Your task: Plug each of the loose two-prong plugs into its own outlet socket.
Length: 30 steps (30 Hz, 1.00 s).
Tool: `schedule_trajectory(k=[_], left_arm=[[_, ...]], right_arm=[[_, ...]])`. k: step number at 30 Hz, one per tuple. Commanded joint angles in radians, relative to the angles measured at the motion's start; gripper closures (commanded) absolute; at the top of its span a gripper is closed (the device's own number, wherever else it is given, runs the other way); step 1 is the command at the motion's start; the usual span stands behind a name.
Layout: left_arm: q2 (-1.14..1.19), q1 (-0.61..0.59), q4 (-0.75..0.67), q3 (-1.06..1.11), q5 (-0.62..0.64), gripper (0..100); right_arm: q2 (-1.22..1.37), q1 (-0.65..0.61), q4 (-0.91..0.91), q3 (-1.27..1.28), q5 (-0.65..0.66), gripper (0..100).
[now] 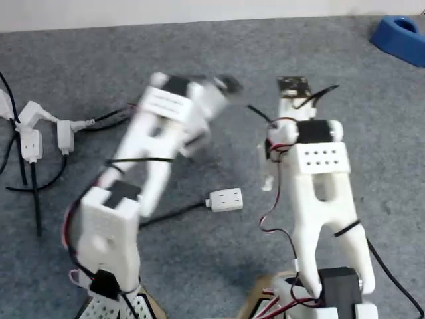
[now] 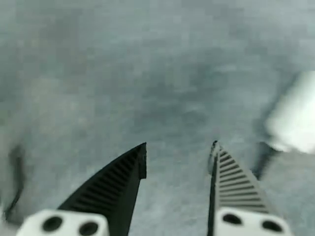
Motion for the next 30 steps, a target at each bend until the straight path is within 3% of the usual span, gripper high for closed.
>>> schedule_trajectory(k=[1,6,19,30], left_arm=[[-0.022,-0.203,0.012,-0.081,0.086,79],[-0.013,-0.384,0.014,-0.062,0.121,79],[-0.012,-0.766,-0.068,-0.038,0.121,79],[0.11,-0.809,-0.193,0.008,0.12,79]], right_arm=[[-0.008,-0.102,-0.016,-0.004,-0.06,99.3],[-0.008,-0.168,-0.041,0.039,-0.072,99.3],[-0.019,-0.154,-0.071,0.14,-0.064,99.3],[-0.019,-0.159,-0.114,0.139,-0.041,99.3]])
